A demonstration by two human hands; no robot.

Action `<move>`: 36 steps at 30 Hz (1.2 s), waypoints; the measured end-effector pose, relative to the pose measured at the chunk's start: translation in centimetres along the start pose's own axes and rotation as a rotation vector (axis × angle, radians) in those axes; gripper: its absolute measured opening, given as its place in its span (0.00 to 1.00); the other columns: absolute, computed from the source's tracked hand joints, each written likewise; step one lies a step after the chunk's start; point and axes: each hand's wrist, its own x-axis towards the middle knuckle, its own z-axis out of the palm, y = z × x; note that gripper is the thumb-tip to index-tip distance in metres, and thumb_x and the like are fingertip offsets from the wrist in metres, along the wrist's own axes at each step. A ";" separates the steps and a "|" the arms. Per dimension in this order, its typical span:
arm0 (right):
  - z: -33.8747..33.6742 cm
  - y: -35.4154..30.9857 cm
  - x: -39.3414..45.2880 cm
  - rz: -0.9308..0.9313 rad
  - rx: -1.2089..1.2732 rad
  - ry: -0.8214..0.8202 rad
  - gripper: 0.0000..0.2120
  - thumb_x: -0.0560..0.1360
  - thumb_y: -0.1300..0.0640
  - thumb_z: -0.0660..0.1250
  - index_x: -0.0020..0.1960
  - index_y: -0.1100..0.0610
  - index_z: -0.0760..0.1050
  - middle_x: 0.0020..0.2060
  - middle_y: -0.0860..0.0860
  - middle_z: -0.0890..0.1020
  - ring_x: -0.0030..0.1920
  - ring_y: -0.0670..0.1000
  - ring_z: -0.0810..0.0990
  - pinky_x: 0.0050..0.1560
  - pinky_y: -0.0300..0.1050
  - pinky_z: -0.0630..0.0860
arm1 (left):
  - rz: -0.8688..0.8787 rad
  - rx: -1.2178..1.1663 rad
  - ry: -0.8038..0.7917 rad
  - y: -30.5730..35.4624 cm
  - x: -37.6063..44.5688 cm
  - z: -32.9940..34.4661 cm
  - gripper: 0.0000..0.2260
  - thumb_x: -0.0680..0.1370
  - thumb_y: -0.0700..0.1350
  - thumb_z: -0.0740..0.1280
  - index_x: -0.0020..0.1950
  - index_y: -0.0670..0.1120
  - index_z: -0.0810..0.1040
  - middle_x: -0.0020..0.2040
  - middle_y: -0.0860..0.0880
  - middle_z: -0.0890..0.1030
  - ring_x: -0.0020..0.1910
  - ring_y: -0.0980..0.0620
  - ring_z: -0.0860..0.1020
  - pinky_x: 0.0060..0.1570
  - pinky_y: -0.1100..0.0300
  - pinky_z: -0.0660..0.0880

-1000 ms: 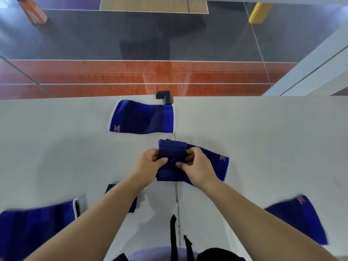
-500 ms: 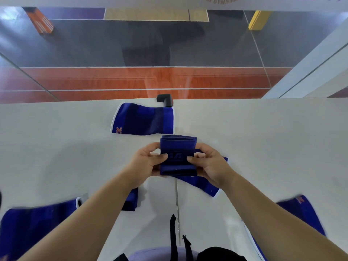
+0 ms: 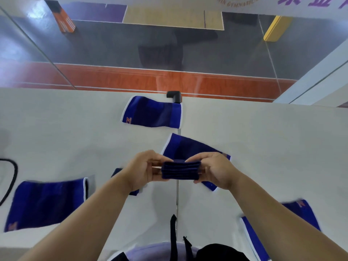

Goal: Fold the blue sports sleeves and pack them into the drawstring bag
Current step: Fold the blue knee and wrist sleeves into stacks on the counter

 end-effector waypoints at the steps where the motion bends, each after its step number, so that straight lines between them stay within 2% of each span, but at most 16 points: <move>1: 0.3 0.1 0.0 0.024 0.001 0.006 0.19 0.74 0.74 0.51 0.44 0.64 0.81 0.41 0.61 0.82 0.41 0.59 0.82 0.34 0.46 0.80 | 0.016 0.060 0.020 -0.4 -0.3 -0.1 0.12 0.78 0.39 0.59 0.43 0.38 0.82 0.40 0.42 0.83 0.37 0.48 0.83 0.36 0.57 0.80; 3: 1.1 0.3 0.1 0.059 -0.011 0.009 0.17 0.74 0.72 0.54 0.43 0.65 0.82 0.45 0.64 0.81 0.44 0.61 0.81 0.36 0.48 0.81 | 0.070 0.299 0.094 -0.9 -1.2 -0.1 0.05 0.75 0.41 0.68 0.46 0.40 0.82 0.38 0.46 0.82 0.35 0.56 0.82 0.35 0.65 0.77; 6: 2.0 1.0 0.2 0.042 -0.067 -0.016 0.10 0.75 0.61 0.63 0.45 0.66 0.82 0.49 0.61 0.80 0.47 0.60 0.82 0.42 0.49 0.81 | 0.130 0.575 0.232 -2.1 -2.0 -0.3 0.07 0.70 0.39 0.75 0.47 0.44 0.82 0.33 0.52 0.81 0.26 0.62 0.78 0.28 0.71 0.72; 7: 2.4 1.4 0.2 0.042 -0.126 -0.010 0.10 0.75 0.60 0.66 0.45 0.66 0.82 0.49 0.61 0.81 0.47 0.58 0.82 0.43 0.47 0.81 | 0.132 0.604 0.263 -2.6 -2.2 -0.6 0.08 0.68 0.40 0.76 0.46 0.46 0.83 0.33 0.52 0.82 0.28 0.61 0.79 0.31 0.68 0.75; 9: 3.3 2.1 0.2 -0.017 -0.379 0.038 0.05 0.72 0.61 0.71 0.46 0.63 0.82 0.45 0.59 0.84 0.44 0.53 0.83 0.42 0.42 0.82 | 0.141 0.613 0.287 -3.7 -2.6 -1.5 0.10 0.66 0.42 0.78 0.44 0.50 0.82 0.37 0.48 0.85 0.37 0.52 0.83 0.46 0.56 0.81; 11: 4.3 2.9 0.4 -0.067 -0.545 0.090 0.04 0.70 0.63 0.74 0.44 0.59 0.81 0.42 0.55 0.84 0.43 0.51 0.83 0.44 0.40 0.82 | 0.192 0.684 0.302 -4.6 -3.0 -2.2 0.11 0.66 0.42 0.78 0.42 0.53 0.81 0.44 0.49 0.85 0.44 0.48 0.83 0.51 0.50 0.80; 13: 5.3 3.4 0.6 -0.099 -0.564 0.135 0.06 0.68 0.65 0.74 0.42 0.56 0.81 0.41 0.53 0.83 0.44 0.52 0.83 0.46 0.43 0.81 | 0.277 0.786 0.301 -5.4 -3.3 -3.0 0.11 0.66 0.42 0.77 0.42 0.55 0.80 0.49 0.52 0.82 0.47 0.52 0.82 0.53 0.52 0.79; 16: 6.3 4.2 0.8 -0.120 -0.611 0.194 0.10 0.69 0.66 0.73 0.41 0.52 0.80 0.42 0.52 0.83 0.44 0.52 0.83 0.45 0.44 0.81 | 0.477 1.000 0.281 -6.3 -3.7 -4.9 0.10 0.71 0.40 0.73 0.49 0.50 0.80 0.50 0.56 0.79 0.48 0.54 0.79 0.53 0.59 0.78; 18: 6.9 4.9 0.9 -0.124 -0.664 0.246 0.11 0.70 0.66 0.72 0.42 0.50 0.79 0.43 0.50 0.82 0.44 0.49 0.82 0.44 0.41 0.80 | 0.653 1.193 0.379 -6.5 -3.9 -6.4 0.09 0.72 0.39 0.71 0.52 0.46 0.81 0.51 0.54 0.80 0.52 0.53 0.75 0.52 0.63 0.72; 20: 7.4 5.6 1.0 -0.144 -0.713 0.318 0.10 0.70 0.65 0.71 0.44 0.51 0.79 0.44 0.47 0.81 0.45 0.47 0.80 0.44 0.37 0.78 | 0.783 1.358 0.487 -6.5 -4.0 -7.8 0.11 0.70 0.40 0.69 0.51 0.45 0.82 0.49 0.51 0.82 0.52 0.52 0.69 0.51 0.59 0.70; 22: 7.7 6.3 1.3 -0.198 -0.806 0.411 0.10 0.71 0.64 0.71 0.47 0.52 0.78 0.45 0.46 0.79 0.45 0.46 0.77 0.46 0.37 0.76 | 0.744 1.470 0.504 -6.6 -3.8 -9.2 0.15 0.67 0.43 0.70 0.53 0.45 0.81 0.50 0.50 0.82 0.54 0.51 0.68 0.53 0.54 0.70; 25: 8.5 7.5 1.6 -0.326 -0.937 0.520 0.09 0.72 0.64 0.71 0.50 0.56 0.78 0.48 0.49 0.76 0.46 0.46 0.74 0.49 0.35 0.72 | 0.605 1.607 0.376 -7.1 -3.4 -10.8 0.20 0.64 0.42 0.78 0.54 0.46 0.83 0.54 0.48 0.82 0.55 0.42 0.78 0.52 0.48 0.75; 27: 9.1 8.6 1.7 -0.432 -1.015 0.574 0.09 0.71 0.66 0.70 0.50 0.60 0.79 0.48 0.52 0.75 0.45 0.48 0.73 0.48 0.34 0.70 | 0.613 1.724 0.314 -7.7 -3.3 -11.6 0.22 0.59 0.40 0.81 0.52 0.47 0.84 0.52 0.46 0.83 0.48 0.42 0.82 0.44 0.50 0.80; 30: 9.8 9.7 2.3 -0.535 -1.110 0.642 0.07 0.69 0.70 0.71 0.47 0.64 0.80 0.47 0.58 0.77 0.42 0.56 0.77 0.43 0.45 0.78 | 0.646 1.764 0.319 -7.8 -3.5 -12.0 0.23 0.56 0.40 0.82 0.50 0.48 0.85 0.50 0.47 0.84 0.45 0.45 0.83 0.39 0.55 0.81; 33: 10.1 9.6 3.2 -0.484 -1.159 0.662 0.07 0.74 0.66 0.64 0.48 0.66 0.80 0.48 0.60 0.78 0.44 0.60 0.78 0.41 0.49 0.78 | 0.664 1.779 0.324 -7.8 -3.7 -12.3 0.23 0.56 0.41 0.82 0.50 0.49 0.85 0.49 0.48 0.84 0.44 0.46 0.83 0.36 0.56 0.81; 36: 10.5 9.1 3.9 -0.367 -1.214 0.579 0.12 0.80 0.60 0.58 0.51 0.64 0.78 0.53 0.57 0.77 0.50 0.57 0.75 0.46 0.47 0.73 | 0.667 1.751 0.339 -7.9 -3.3 -13.4 0.24 0.57 0.38 0.82 0.51 0.48 0.84 0.51 0.47 0.83 0.45 0.45 0.83 0.33 0.55 0.81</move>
